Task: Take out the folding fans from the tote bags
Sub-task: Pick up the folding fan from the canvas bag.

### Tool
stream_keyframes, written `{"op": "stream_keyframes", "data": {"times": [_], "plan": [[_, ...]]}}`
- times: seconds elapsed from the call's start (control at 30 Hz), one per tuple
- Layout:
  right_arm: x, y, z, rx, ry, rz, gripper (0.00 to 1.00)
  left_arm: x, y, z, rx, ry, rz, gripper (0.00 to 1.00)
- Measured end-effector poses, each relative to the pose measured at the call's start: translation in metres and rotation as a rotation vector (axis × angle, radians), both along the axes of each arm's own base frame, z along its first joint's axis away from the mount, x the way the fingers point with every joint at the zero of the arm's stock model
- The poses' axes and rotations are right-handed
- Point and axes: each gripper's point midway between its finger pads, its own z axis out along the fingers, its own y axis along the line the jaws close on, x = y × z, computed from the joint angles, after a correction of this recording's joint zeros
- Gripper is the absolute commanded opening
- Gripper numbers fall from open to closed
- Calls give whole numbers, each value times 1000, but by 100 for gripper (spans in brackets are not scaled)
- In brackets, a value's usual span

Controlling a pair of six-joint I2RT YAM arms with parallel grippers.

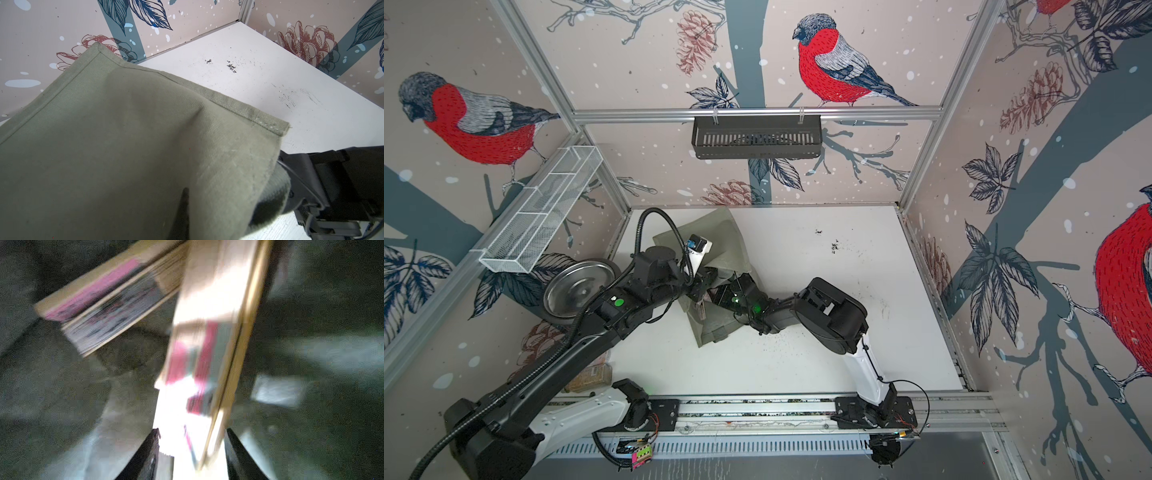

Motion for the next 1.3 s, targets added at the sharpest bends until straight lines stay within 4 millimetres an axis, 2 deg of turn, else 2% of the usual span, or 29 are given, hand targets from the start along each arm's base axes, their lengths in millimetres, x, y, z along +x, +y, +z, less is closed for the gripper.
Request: {"op": "stream_keyframes", "data": {"times": [0.33, 0.5, 0.67, 0.83, 1.17, 1.3], "plan": [[2, -1, -10, 3, 26, -3, 43, 1, -1, -3, 7, 8, -4, 0], [-1, -8, -6, -2, 31, -2, 52, 1, -1, -3, 7, 7, -4, 0], [-5, -13, -1, -15, 28, -16, 52, 1, -1, -4, 10, 5, -5, 0], [-1, -12, -3, -25, 37, -21, 50, 1, 0, -3, 11, 1, -4, 0], [-2, -4, -21, -34, 77, 8, 47, -1, -1, -5, 13, 4, -7, 0], [0, 1, -14, -5, 81, 21, 43, -1, -1, -5, 12, 5, -7, 0]]}}
